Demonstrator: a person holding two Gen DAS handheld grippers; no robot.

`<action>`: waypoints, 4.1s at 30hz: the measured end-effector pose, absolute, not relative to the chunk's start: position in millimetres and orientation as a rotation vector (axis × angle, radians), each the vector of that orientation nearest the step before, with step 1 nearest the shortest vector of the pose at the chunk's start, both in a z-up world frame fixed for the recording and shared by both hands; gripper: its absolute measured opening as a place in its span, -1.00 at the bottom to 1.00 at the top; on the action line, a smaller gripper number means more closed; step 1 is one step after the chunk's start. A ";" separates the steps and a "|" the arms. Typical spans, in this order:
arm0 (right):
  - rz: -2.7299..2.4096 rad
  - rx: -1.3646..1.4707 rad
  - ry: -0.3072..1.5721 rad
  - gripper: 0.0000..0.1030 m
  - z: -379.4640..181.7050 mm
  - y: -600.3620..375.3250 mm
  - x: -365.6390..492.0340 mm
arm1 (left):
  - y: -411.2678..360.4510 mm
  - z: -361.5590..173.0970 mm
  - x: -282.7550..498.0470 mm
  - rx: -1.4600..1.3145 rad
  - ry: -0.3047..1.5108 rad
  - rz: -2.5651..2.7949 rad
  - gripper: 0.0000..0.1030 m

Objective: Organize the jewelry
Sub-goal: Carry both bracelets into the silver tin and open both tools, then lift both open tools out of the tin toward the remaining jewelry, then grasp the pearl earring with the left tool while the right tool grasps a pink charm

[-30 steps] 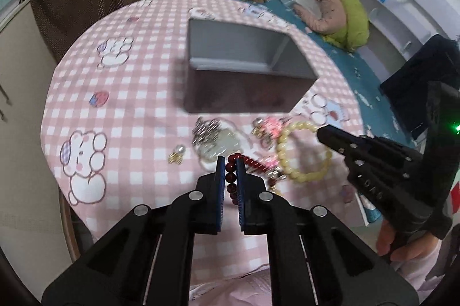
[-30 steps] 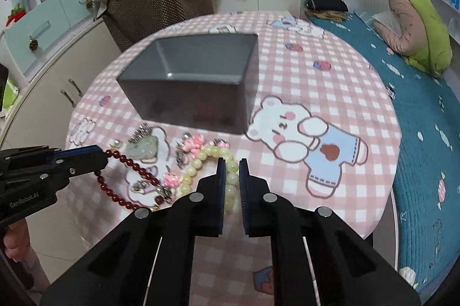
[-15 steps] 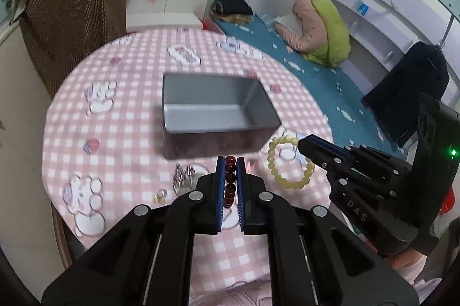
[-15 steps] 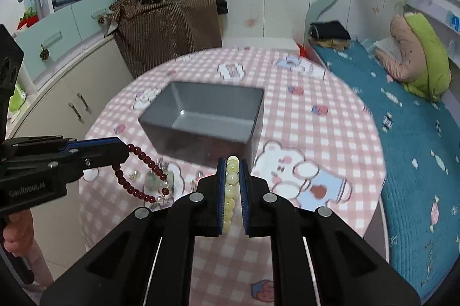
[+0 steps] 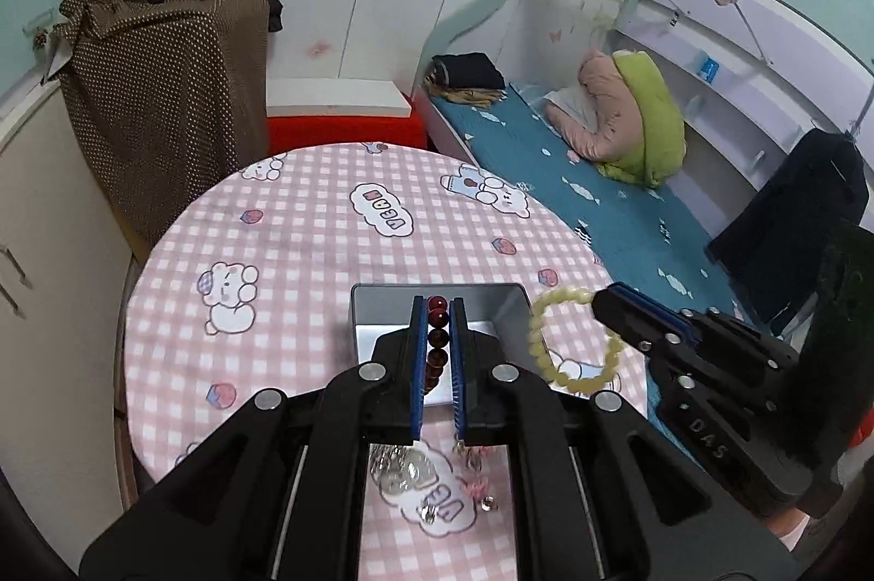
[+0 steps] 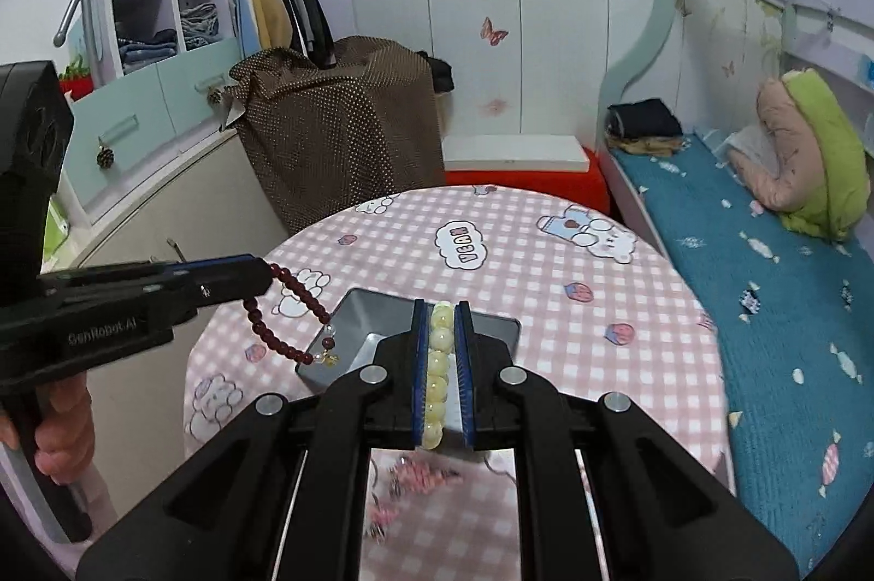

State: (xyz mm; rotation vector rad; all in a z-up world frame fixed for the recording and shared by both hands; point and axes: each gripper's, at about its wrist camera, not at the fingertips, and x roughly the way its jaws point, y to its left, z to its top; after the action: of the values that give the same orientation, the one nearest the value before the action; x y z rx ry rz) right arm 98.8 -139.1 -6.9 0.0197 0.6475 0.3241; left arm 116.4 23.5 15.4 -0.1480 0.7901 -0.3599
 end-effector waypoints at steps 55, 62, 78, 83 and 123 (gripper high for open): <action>0.243 0.037 0.780 0.44 -36.1 -144.3 123.1 | 8.3 -53.8 151.8 -0.031 0.972 -0.185 0.09; 0.233 0.032 0.776 0.44 -32.9 -142.9 111.7 | 12.2 -47.9 136.8 -0.036 0.955 -0.192 0.16; 0.224 0.015 0.769 0.75 -30.9 -141.3 71.1 | 35.0 -45.0 89.3 -0.035 0.912 -0.157 0.46; 0.230 -0.008 0.776 0.83 -34.8 -137.9 59.6 | 48.9 -54.2 81.2 -0.037 0.932 -0.146 0.57; 0.287 -0.076 0.977 0.22 -135.8 -92.5 38.5 | 56.4 -135.4 59.0 0.065 0.823 -0.377 -0.79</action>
State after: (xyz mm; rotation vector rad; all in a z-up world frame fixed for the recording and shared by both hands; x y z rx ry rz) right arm 38.5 -92.5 -135.8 -0.0761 0.9770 0.2866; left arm 59.0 56.4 -135.4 0.0654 0.8230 -0.3766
